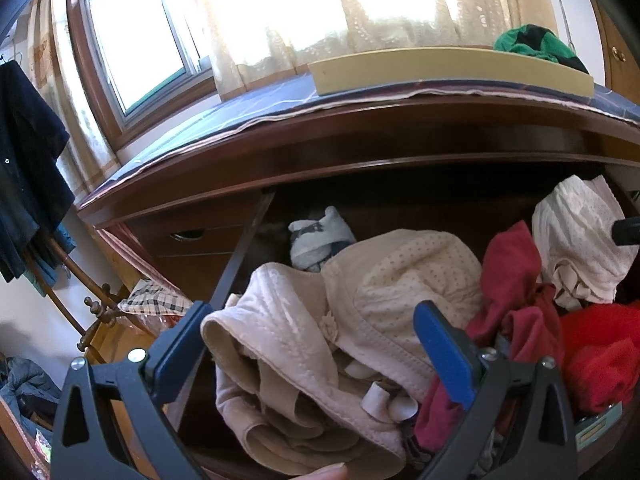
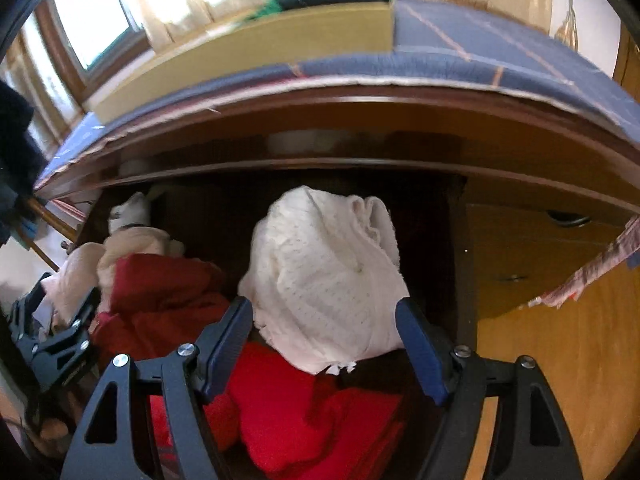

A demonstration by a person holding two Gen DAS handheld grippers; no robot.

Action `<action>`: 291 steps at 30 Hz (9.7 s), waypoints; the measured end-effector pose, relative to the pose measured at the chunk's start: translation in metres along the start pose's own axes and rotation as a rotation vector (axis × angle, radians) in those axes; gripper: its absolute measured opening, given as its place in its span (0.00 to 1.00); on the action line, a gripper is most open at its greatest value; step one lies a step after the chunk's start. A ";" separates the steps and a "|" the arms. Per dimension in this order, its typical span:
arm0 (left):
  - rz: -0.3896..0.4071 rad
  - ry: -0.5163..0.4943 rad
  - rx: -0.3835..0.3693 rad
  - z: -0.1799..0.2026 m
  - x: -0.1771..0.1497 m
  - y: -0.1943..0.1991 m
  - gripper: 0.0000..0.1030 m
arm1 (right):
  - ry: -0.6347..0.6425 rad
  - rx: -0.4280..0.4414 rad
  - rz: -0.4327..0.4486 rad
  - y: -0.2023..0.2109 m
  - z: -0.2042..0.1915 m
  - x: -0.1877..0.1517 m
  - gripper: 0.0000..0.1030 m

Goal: Take underwear out of drawer
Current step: 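Lower the right tool into the drawer onto the white dotted underwear, then close the right gripper on the white underwear and lift it out, then carry the underwear over the tray and open the right gripper, then move the right tool back down into the drawer toward the red socks, then close the right gripper on the bright red sock and lift, then carry the red sock to the tray and open the right gripper, then move the right tool back down into the drawer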

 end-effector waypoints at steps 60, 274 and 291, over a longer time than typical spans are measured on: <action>0.022 -0.038 0.023 0.001 0.000 0.002 0.98 | -0.107 0.343 0.421 0.124 -0.030 0.084 0.30; 0.026 0.004 0.018 -0.012 -0.008 -0.006 0.94 | -0.019 0.231 0.329 0.029 -0.095 0.129 0.63; 0.020 -0.010 0.051 -0.008 -0.007 -0.004 0.94 | -0.078 0.308 0.385 0.089 -0.013 -0.002 0.76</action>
Point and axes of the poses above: each gripper's, at about its wrist camera, not at the fingertips, and y roughly against the way its jaws point, z to its right, x to its top, the point moved 2 cm from there along -y, roughly the way its jaws point, and after that the axes turned 15 degrees about -y, right-handed, at the moved point
